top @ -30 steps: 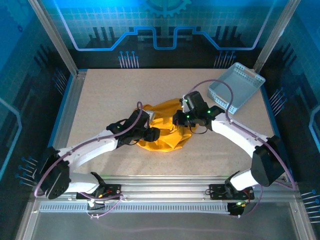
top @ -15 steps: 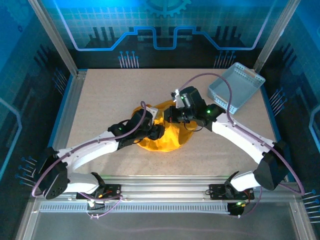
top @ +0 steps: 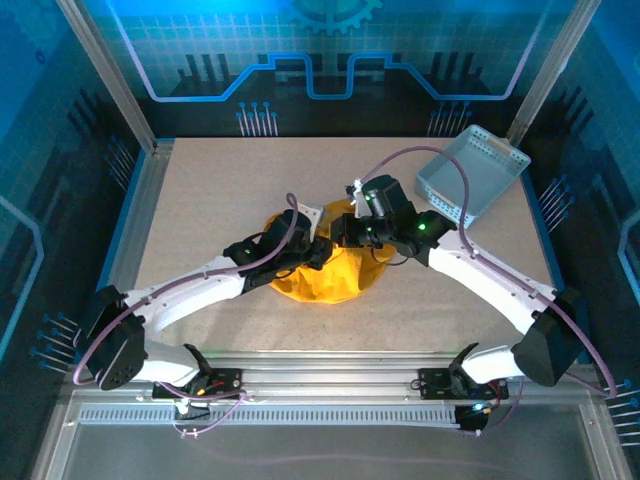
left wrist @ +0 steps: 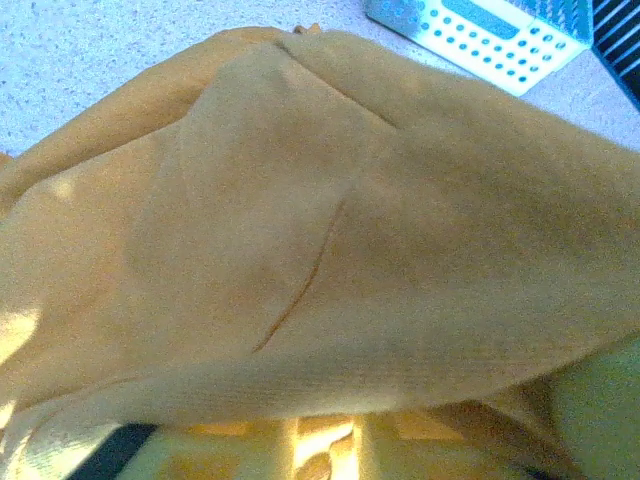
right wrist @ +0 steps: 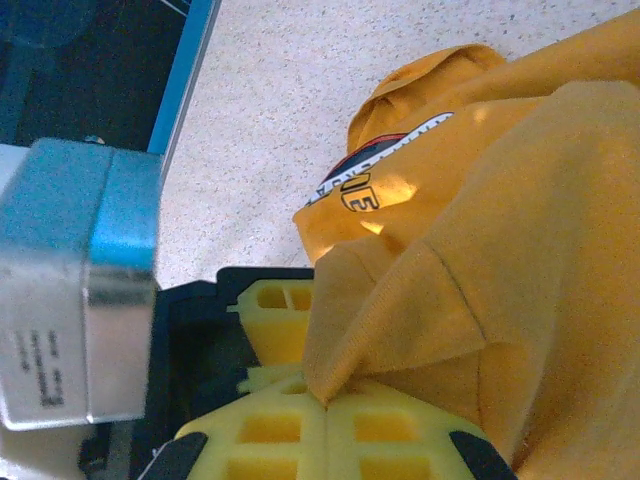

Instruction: Fold the inside-out t-shirt

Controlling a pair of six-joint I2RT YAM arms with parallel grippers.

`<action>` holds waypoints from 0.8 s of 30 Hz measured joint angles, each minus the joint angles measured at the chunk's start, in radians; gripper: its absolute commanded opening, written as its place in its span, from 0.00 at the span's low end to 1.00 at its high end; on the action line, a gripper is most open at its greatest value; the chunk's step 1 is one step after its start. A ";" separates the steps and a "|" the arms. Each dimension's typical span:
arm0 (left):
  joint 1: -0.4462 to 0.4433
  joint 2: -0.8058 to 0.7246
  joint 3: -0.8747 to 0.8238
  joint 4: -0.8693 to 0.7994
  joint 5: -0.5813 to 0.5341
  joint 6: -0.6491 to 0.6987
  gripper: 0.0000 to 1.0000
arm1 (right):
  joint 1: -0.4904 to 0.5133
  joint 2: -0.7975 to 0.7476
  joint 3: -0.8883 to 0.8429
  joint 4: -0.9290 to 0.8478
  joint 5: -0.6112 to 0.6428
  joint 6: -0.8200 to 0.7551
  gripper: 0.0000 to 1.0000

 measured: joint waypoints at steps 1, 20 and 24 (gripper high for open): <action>0.000 0.000 0.000 0.002 0.000 0.000 0.08 | 0.000 -0.004 -0.003 -0.005 0.011 0.000 0.00; 0.000 -0.068 -0.031 0.029 0.081 0.008 0.27 | -0.014 -0.018 -0.014 -0.044 0.090 -0.008 0.00; 0.000 -0.068 -0.062 0.058 0.145 0.011 0.29 | -0.012 -0.018 -0.014 -0.043 0.074 -0.008 0.00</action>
